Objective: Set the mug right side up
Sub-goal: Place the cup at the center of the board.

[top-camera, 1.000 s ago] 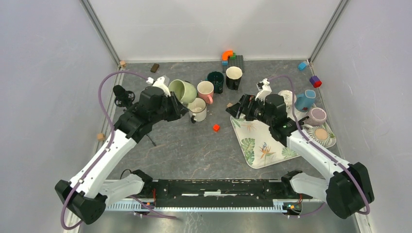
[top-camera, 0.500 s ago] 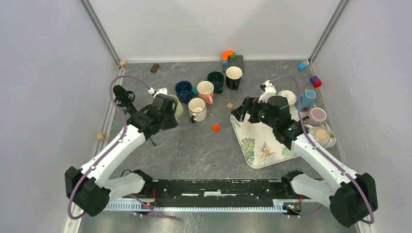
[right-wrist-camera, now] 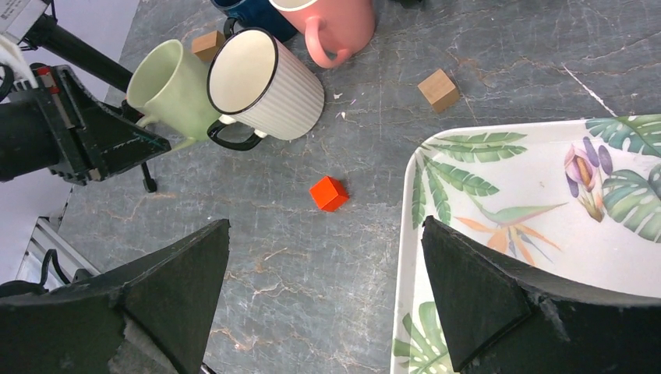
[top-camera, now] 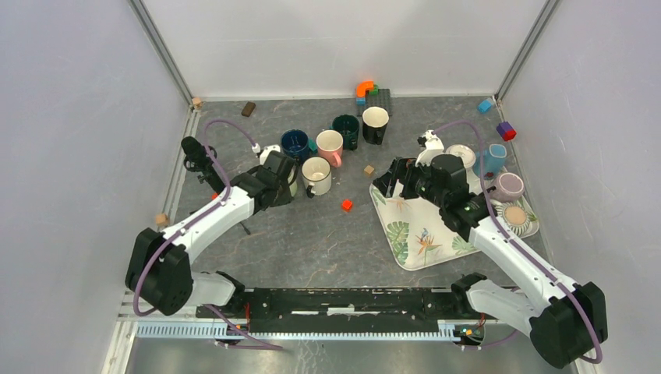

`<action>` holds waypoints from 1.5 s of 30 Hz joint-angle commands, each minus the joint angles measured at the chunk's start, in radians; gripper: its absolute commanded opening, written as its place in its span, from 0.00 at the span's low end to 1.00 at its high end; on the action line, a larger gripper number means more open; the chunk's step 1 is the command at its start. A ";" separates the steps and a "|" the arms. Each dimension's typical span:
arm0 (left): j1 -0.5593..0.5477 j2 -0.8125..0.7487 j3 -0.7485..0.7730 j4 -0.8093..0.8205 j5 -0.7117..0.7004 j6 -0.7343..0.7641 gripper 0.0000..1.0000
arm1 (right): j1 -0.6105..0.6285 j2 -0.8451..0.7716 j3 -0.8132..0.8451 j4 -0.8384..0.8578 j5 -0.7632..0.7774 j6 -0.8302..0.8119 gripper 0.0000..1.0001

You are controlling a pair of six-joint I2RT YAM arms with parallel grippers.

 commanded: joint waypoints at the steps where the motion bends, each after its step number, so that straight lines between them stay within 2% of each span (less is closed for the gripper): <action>1: 0.010 0.023 0.010 0.165 -0.074 -0.015 0.02 | 0.006 -0.027 0.049 0.012 -0.009 -0.025 0.98; 14: 0.012 0.025 -0.087 0.253 -0.050 -0.022 0.03 | 0.005 -0.014 0.046 0.017 -0.037 -0.024 0.98; 16: 0.012 0.010 -0.097 0.255 -0.042 -0.017 0.15 | 0.007 -0.006 0.050 0.014 -0.041 -0.026 0.98; 21: 0.012 -0.012 -0.113 0.253 -0.026 -0.010 0.33 | 0.006 0.012 0.061 0.009 -0.039 -0.027 0.98; 23: 0.012 -0.017 -0.113 0.248 -0.022 -0.003 0.46 | 0.008 0.017 0.066 0.009 -0.037 -0.028 0.98; 28: 0.012 -0.046 -0.122 0.237 -0.009 0.005 0.62 | 0.010 0.027 0.078 0.000 -0.027 -0.028 0.98; 38: 0.012 -0.094 -0.078 0.163 -0.001 0.035 0.77 | 0.019 0.026 0.084 -0.009 -0.003 -0.019 0.98; 45: 0.012 -0.132 -0.041 0.123 0.010 0.067 0.92 | 0.022 0.035 0.092 -0.010 0.011 -0.019 0.98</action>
